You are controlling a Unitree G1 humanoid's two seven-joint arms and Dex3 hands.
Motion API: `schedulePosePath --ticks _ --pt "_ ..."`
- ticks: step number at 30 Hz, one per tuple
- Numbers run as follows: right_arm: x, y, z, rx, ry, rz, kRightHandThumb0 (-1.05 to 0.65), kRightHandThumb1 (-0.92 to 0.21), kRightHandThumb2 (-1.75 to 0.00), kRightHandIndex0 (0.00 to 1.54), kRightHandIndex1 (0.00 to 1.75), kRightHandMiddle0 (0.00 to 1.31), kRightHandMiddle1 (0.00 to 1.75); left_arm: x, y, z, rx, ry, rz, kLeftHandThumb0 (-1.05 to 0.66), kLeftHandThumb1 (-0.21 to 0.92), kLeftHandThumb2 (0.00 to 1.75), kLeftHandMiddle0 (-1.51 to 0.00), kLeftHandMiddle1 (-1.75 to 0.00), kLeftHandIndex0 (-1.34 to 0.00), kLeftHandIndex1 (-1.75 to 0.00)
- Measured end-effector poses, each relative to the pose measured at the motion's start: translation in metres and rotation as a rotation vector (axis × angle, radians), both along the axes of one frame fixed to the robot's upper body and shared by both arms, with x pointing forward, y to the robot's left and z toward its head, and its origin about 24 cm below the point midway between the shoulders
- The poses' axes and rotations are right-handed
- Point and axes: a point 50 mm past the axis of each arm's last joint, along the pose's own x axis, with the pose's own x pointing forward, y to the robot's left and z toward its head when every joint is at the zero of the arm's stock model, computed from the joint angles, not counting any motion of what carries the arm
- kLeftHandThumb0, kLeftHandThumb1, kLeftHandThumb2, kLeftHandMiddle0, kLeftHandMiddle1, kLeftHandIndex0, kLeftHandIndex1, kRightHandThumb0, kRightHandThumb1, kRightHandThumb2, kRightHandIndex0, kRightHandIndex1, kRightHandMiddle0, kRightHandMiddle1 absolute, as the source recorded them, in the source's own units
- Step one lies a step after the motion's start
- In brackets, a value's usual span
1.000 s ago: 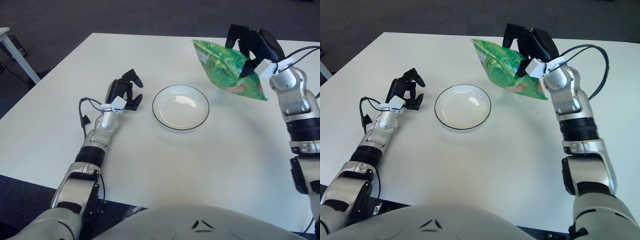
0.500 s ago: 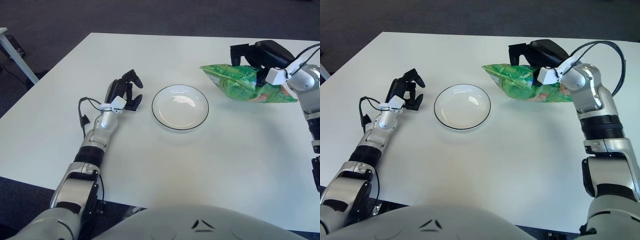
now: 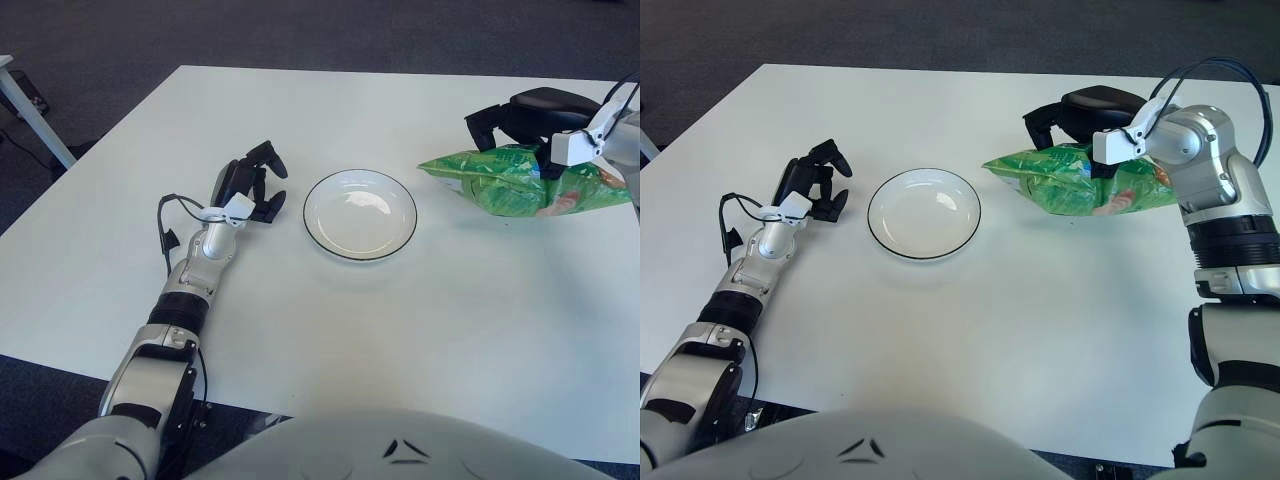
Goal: Put the snack into the plate.
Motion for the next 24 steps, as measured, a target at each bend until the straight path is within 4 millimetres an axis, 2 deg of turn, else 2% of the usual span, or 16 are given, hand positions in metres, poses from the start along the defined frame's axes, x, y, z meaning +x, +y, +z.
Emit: schedulePosePath --ticks 6,12,13,14,16,17,18,21,22,24 --pt "-0.004 0.001 0.001 -0.041 0.093 0.038 -0.48 -0.31 -1.32 0.99 1.75 0.61 1.75 -0.001 0.0 0.0 0.012 -0.002 0.0 -0.51 0.24 1.41 -1.3 -1.75 -0.68 -1.75" --pt "-0.006 0.002 0.009 -0.048 0.147 0.02 -0.41 -0.57 -0.98 0.73 1.75 0.42 1.74 -0.002 0.0 0.0 0.02 -0.012 0.013 -0.51 0.25 1.4 -1.29 -1.75 -0.67 -1.75" --pt "-0.006 0.002 0.01 -0.045 0.148 0.016 -0.49 -0.51 -0.92 0.49 1.68 0.27 1.62 -0.002 0.0 0.0 0.021 -0.012 0.016 -0.51 0.25 1.4 -1.29 -1.75 -0.67 -1.75" --pt "-0.007 0.002 0.012 -0.041 0.148 0.012 -0.56 -0.48 -0.89 0.31 1.56 0.17 1.45 -0.002 0.0 0.0 0.022 -0.013 0.019 -0.51 0.25 1.4 -1.29 -1.75 -0.67 -1.75" --pt "-0.01 0.002 0.017 -0.044 0.153 0.008 -0.62 -0.45 -0.86 0.16 1.46 0.09 1.29 -0.002 0.0 0.0 0.023 -0.015 0.02 -0.51 0.25 1.4 -1.29 -1.75 -0.67 -1.75" --pt "-0.013 0.002 0.02 -0.049 0.154 0.007 -0.64 -0.44 -0.84 0.13 1.38 0.07 1.23 -0.002 0.0 0.0 0.023 -0.016 0.02 -0.51 0.25 1.4 -1.29 -1.75 -0.67 -1.75" --pt "-0.016 0.002 0.024 -0.05 0.148 0.008 -0.68 -0.45 -0.8 0.08 1.17 0.04 1.08 -0.001 -0.001 0.001 0.023 -0.017 0.019 -0.51 0.25 1.4 -1.29 -1.75 -0.67 -1.75" --pt "-0.025 0.0 0.032 -0.058 0.115 0.0 -0.74 -0.48 -0.74 0.03 0.81 0.01 0.8 -0.002 0.0 0.001 0.021 -0.017 0.019 -0.51 0.25 1.4 -1.29 -1.75 -0.67 -1.75" --pt "-0.027 -0.001 0.034 -0.06 0.106 -0.005 -0.76 -0.51 -0.71 0.02 0.64 0.01 0.67 -0.002 0.0 0.0 0.021 -0.016 0.019 -0.51 0.25 1.4 -1.29 -1.75 -0.67 -1.75" --pt "-0.029 -0.002 0.036 -0.055 0.091 -0.02 -0.78 -0.54 -0.68 0.01 0.49 0.0 0.55 -0.002 0.0 0.0 0.02 -0.013 0.02 -0.51 0.25 1.4 -1.29 -1.75 -0.67 -1.75"
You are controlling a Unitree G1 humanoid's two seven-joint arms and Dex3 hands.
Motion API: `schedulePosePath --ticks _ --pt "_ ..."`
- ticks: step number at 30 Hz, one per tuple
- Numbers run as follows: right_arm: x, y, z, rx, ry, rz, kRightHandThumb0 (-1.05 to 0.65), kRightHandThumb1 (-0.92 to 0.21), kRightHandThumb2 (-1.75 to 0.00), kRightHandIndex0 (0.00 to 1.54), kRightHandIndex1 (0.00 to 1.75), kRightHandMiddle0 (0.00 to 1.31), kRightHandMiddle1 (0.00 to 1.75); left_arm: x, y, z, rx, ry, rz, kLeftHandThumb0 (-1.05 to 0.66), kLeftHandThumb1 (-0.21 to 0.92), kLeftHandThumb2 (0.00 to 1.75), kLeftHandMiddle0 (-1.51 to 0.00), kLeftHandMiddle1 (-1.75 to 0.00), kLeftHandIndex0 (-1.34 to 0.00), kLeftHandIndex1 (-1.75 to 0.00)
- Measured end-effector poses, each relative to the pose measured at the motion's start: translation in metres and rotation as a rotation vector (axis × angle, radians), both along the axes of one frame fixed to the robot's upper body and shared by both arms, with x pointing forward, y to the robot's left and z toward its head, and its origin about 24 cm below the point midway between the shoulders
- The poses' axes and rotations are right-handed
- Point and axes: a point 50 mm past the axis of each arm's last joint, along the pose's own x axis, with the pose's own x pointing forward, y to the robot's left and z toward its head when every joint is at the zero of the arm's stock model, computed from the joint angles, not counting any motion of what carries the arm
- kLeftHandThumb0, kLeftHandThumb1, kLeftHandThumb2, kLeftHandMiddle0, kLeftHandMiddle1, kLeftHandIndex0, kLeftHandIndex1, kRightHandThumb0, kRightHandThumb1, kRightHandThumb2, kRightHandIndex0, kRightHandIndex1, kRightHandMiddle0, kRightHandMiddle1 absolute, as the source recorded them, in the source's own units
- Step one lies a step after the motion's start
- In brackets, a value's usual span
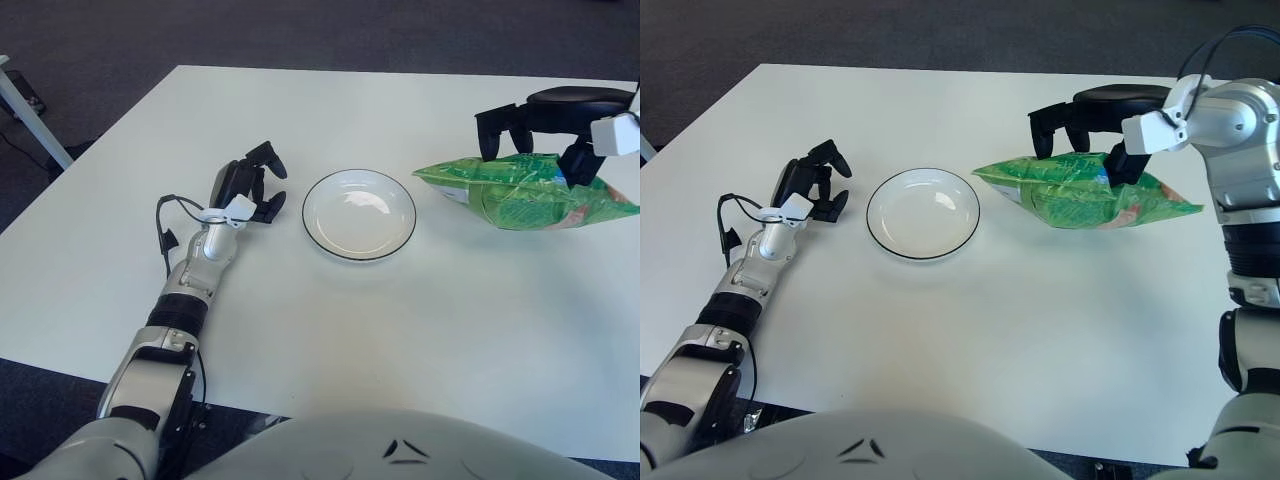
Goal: Put the snack into the plate.
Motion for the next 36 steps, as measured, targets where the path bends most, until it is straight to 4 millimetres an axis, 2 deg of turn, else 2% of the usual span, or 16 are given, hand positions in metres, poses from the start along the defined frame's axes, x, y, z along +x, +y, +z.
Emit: schedulePosePath --ticks 4,8,11,15,20,24,28,36 --pt "0.01 -0.003 -0.004 0.005 -0.043 -0.062 -0.8 -0.6 -0.63 0.0 0.18 0.0 0.37 -0.001 0.003 -0.002 0.003 0.008 0.006 -0.51 0.25 1.4 -1.29 -1.75 -0.67 -1.75" --pt "0.022 -0.006 -0.01 0.009 -0.063 -0.12 -0.89 -0.7 -0.5 0.0 0.04 0.0 0.27 -0.001 0.002 -0.001 0.002 0.005 0.003 -0.51 0.25 1.39 -1.29 -1.75 -0.67 -1.75" --pt "0.012 -0.007 -0.012 -0.01 -0.102 -0.087 -0.92 -0.75 -0.39 0.0 0.01 0.0 0.25 0.0 0.001 0.001 0.001 -0.004 -0.004 -0.5 0.26 1.38 -1.28 -1.75 -0.66 -1.75" --pt "-0.006 -0.008 -0.011 -0.062 -0.125 -0.068 -0.88 -0.76 -0.35 0.0 0.0 0.0 0.27 0.0 0.001 0.001 0.004 -0.003 -0.005 -0.5 0.27 1.38 -1.28 -1.75 -0.66 -1.75" --pt "-0.003 -0.011 -0.01 -0.077 -0.169 -0.128 -0.76 -0.65 -0.5 0.0 0.0 0.0 0.3 -0.001 0.001 -0.001 0.026 0.002 -0.007 -0.5 0.28 1.36 -1.27 -1.75 -0.65 -1.75" --pt "-0.001 -0.013 -0.011 -0.051 -0.169 -0.163 -0.88 -0.74 -0.4 0.0 0.0 0.0 0.26 -0.002 0.001 -0.002 0.033 0.002 -0.007 -0.49 0.28 1.35 -1.26 -1.75 -0.64 -1.75" --pt "-0.002 -0.012 -0.01 -0.05 -0.166 -0.156 -0.92 -0.79 -0.33 0.0 0.0 0.0 0.22 -0.002 0.001 -0.002 0.041 0.003 -0.01 -0.49 0.29 1.34 -1.26 -1.75 -0.63 -1.75" --pt "-0.008 -0.009 -0.005 -0.095 -0.164 -0.157 -0.86 -0.8 -0.27 0.0 0.0 0.0 0.21 -0.002 0.0 -0.004 0.061 0.01 -0.017 -0.48 0.31 1.33 -1.26 -1.75 -0.62 -1.75"
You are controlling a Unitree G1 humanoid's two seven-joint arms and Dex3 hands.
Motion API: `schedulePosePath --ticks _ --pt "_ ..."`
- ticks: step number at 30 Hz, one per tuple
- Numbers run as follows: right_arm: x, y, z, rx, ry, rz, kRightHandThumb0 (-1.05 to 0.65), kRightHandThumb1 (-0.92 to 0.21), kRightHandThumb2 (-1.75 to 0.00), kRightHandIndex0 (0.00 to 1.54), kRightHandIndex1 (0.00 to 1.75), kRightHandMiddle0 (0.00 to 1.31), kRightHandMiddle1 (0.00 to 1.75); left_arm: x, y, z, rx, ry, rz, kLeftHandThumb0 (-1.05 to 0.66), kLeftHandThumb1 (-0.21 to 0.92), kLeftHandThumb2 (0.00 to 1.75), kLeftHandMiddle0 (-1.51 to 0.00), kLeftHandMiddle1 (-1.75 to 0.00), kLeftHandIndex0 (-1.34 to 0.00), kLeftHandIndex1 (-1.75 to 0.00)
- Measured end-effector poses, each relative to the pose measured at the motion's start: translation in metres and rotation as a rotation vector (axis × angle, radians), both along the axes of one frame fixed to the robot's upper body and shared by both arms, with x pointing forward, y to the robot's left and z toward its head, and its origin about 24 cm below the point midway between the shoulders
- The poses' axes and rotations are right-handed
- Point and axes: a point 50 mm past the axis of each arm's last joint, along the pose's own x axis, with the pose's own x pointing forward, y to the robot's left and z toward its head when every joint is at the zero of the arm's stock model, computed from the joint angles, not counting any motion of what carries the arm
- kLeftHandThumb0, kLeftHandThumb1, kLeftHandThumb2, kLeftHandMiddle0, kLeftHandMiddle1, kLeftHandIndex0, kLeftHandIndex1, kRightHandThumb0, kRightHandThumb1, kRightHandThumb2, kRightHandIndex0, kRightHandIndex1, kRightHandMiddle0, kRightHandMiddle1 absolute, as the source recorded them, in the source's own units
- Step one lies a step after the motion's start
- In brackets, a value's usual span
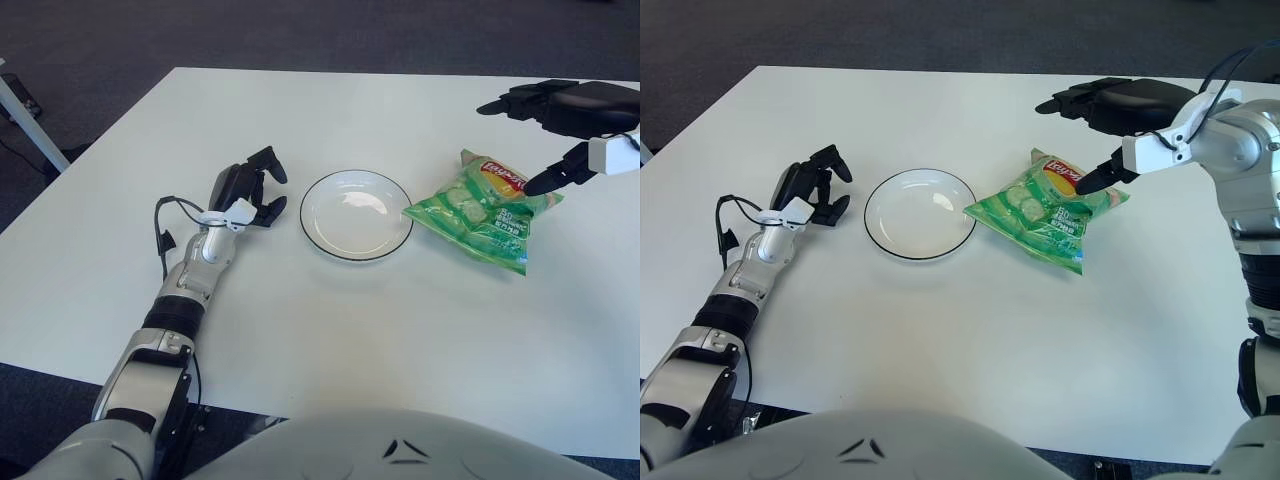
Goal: Put the snack into the plate.
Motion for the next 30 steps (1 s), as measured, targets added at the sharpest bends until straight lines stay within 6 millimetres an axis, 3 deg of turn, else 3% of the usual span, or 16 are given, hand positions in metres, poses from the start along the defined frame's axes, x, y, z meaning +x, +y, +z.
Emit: schedulePosePath --ticks 6,8,17,30 --pt "0.006 -0.004 -0.007 0.007 0.023 -0.047 -0.8 -0.79 -0.28 0.0 0.0 0.0 0.15 -0.001 -0.002 -0.001 0.038 -0.007 -0.001 -0.48 0.33 1.3 -1.26 -1.75 -0.61 -1.75" --pt "0.007 -0.005 -0.008 0.01 0.032 -0.05 -0.85 -0.79 -0.27 0.0 0.0 0.0 0.13 -0.001 -0.002 -0.002 0.046 -0.009 0.0 -0.48 0.33 1.3 -1.26 -1.75 -0.61 -1.75" --pt "0.02 0.004 -0.021 -0.032 0.081 0.105 -1.01 -0.85 -0.21 0.0 0.0 0.0 0.12 -0.002 0.0 -0.003 0.067 -0.038 0.021 -0.49 0.3 1.33 -1.25 -1.75 -0.62 -1.75" --pt "0.034 0.006 -0.039 -0.126 0.288 0.214 -1.05 -0.91 -0.16 0.0 0.0 0.0 0.01 -0.003 -0.005 -0.002 0.093 -0.092 0.004 -0.5 0.28 1.36 -1.26 -1.75 -0.64 -1.75"
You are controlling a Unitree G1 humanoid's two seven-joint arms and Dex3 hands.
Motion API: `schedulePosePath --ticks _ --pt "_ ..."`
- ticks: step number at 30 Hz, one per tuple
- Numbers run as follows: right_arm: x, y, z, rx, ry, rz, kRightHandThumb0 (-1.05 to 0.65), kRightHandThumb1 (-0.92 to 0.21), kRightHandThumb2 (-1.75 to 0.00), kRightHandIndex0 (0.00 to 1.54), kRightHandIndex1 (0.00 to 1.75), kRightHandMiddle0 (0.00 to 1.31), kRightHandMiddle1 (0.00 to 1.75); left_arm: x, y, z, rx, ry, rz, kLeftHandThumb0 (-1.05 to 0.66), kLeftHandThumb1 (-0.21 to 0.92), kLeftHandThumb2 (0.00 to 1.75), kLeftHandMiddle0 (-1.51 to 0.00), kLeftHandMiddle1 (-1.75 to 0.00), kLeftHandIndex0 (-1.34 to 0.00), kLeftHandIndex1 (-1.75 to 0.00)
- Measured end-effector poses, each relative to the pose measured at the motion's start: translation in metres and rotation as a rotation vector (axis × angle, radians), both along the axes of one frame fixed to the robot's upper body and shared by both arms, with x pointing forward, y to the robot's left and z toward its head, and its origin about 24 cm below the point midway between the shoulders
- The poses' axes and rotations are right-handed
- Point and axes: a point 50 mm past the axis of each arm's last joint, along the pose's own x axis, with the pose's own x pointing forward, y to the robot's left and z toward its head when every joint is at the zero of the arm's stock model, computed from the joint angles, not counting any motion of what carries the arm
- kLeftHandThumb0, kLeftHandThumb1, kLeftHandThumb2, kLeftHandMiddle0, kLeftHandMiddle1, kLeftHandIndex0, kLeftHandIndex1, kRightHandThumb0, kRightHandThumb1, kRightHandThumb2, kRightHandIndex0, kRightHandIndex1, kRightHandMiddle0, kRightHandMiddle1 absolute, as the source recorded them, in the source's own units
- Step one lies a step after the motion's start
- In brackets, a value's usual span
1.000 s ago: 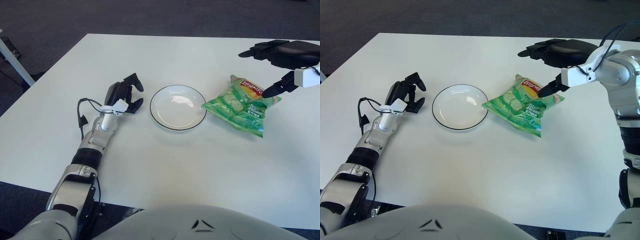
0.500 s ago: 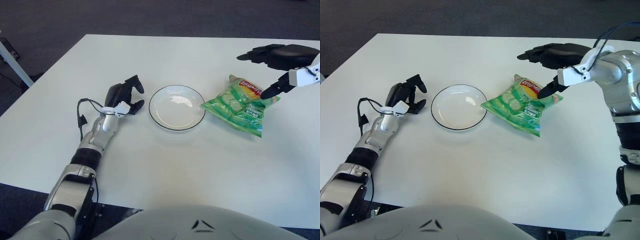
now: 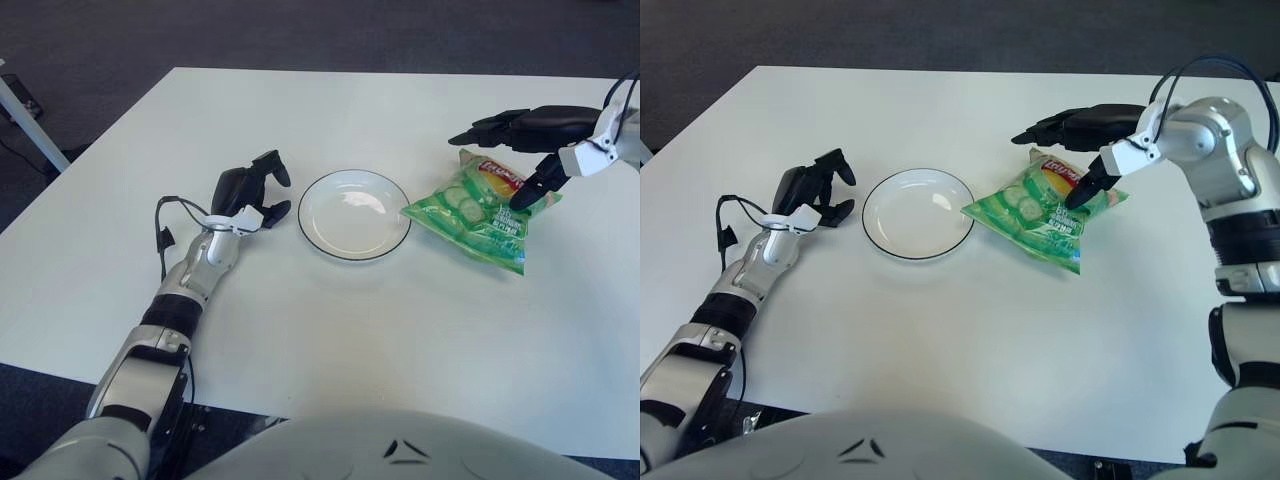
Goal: Put the snack into the plate.
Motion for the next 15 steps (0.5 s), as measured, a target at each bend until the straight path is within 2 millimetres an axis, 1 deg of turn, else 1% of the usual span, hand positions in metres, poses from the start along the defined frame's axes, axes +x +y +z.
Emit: schedulePosePath --ticks 4,8,15 --pt "0.002 0.001 -0.003 -0.055 0.045 0.031 -1.05 -0.88 -0.14 0.0 0.0 0.0 0.0 0.0 0.0 -0.001 0.013 -0.003 0.0 -0.5 0.28 1.36 -1.26 -1.75 -0.64 -1.75" --pt "0.009 0.003 -0.01 -0.062 0.087 0.053 -1.05 -0.84 -0.11 0.0 0.0 0.0 0.0 -0.001 0.001 -0.002 0.028 -0.009 0.004 -0.5 0.28 1.36 -1.26 -1.75 -0.64 -1.75" --pt "0.011 0.006 -0.021 -0.09 0.149 0.111 -1.04 -0.8 -0.09 0.0 0.0 0.0 0.0 -0.002 0.0 -0.001 0.035 -0.029 0.008 -0.5 0.28 1.36 -1.26 -1.75 -0.65 -1.75"
